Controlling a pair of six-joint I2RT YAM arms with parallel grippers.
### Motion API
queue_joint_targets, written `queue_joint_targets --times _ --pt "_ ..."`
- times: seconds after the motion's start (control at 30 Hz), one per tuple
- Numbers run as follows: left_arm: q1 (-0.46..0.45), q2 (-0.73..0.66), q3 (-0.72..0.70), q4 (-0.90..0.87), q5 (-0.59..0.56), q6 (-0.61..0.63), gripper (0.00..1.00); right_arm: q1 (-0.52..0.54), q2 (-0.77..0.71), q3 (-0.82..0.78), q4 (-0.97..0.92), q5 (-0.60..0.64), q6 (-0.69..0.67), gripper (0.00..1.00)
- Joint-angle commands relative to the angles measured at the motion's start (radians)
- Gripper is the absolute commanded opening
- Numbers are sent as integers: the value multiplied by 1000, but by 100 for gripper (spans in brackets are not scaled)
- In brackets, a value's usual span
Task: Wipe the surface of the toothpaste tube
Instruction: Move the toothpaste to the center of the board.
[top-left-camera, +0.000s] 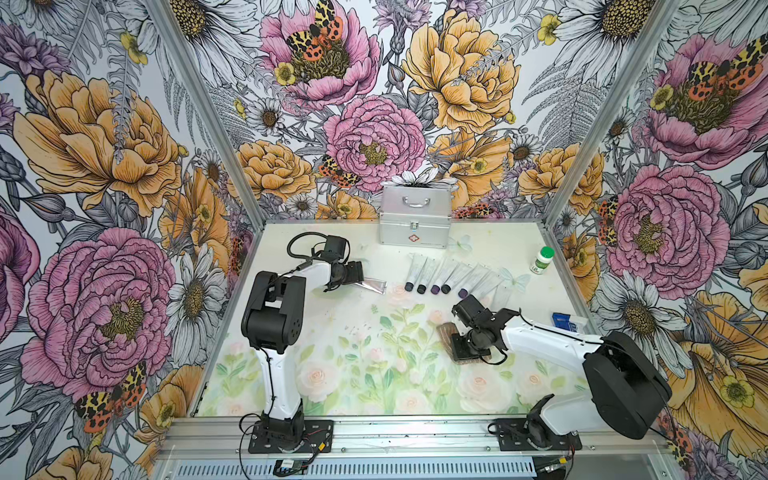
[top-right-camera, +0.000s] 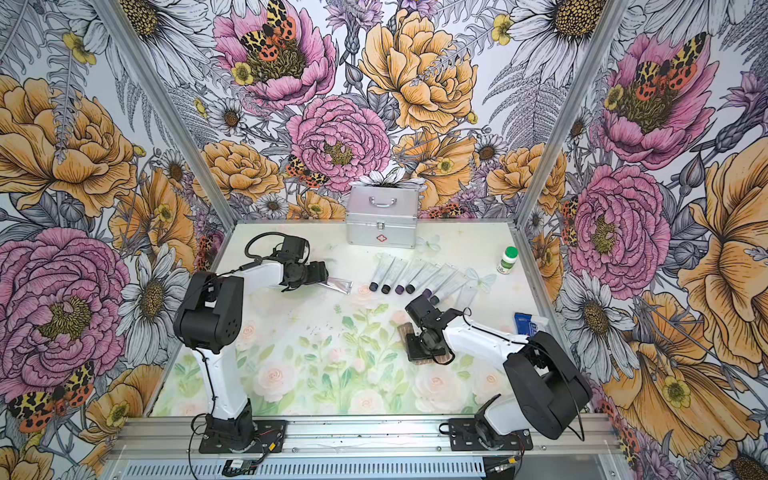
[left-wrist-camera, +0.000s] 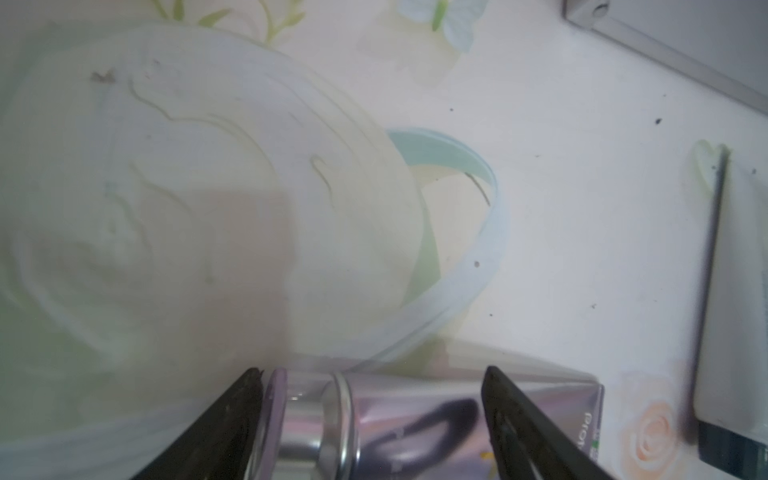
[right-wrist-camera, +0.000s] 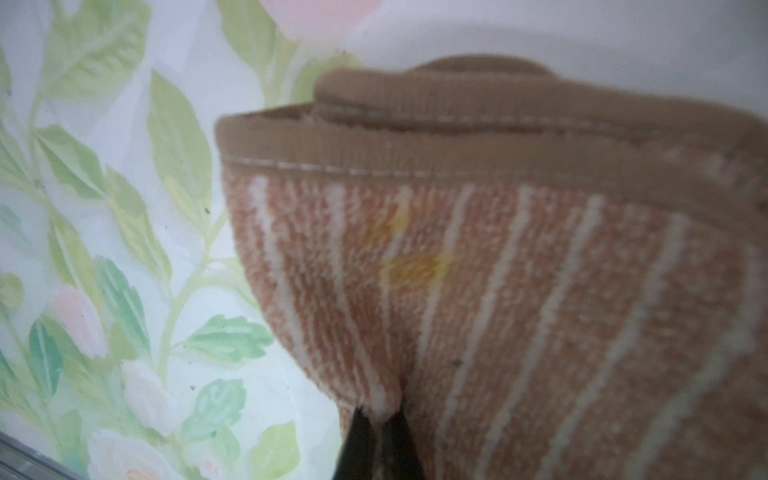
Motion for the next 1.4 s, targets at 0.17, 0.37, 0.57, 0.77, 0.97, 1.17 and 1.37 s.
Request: queue_joint_targets --times 0.17,0.37,0.57,0.77,0.97,1.17,1.37 --pt "-123 -83 -105 16 -74 -79 82 -7 -24 -7 4 1 -8 0" --pt "-202 -157 -202 19 -102 -133 81 -7 -6 8 4 0 -9 0" --pt "-264 -257 -284 12 -117 -181 81 -3 11 26 4 -2 -8 0" --pt "-276 -336 -389 16 -138 -217 82 5 19 32 4 -3 -8 0" --pt "-281 -411 -470 13 -134 -228 77 6 22 34 4 0 -6 0" --pt "-285 -434 -506 10 -138 -226 73 8 35 39 6 0 -12 0" --pt "-260 -516 -473 8 -148 -187 78 8 52 47 6 1 -18 0"
